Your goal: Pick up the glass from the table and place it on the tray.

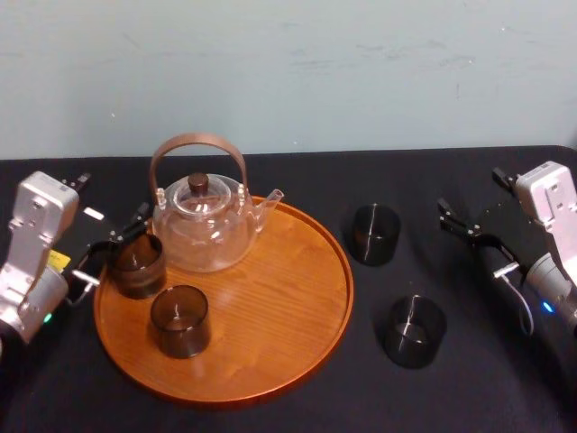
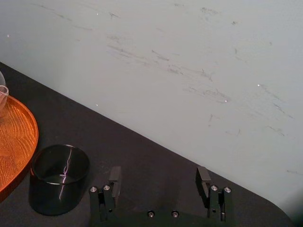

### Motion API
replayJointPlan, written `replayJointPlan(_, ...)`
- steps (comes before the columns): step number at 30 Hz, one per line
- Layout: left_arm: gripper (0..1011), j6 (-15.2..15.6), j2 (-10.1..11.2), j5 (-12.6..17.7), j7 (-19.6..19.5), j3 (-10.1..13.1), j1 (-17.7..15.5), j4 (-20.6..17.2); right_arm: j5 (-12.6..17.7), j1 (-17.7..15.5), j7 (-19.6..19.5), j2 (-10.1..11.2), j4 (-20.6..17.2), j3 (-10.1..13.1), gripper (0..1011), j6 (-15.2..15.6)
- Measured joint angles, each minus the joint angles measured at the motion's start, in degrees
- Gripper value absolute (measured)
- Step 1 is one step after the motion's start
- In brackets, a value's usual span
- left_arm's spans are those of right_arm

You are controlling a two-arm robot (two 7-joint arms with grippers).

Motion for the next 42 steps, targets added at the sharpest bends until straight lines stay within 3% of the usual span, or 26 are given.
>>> replayJointPlan(42, 1001, 0.0, 0.0, 0.0, 0.0, 0.0, 0.0, 0.0, 0.0, 0.0, 0.0, 0.0, 0.0, 0.0, 1002, 0.0)
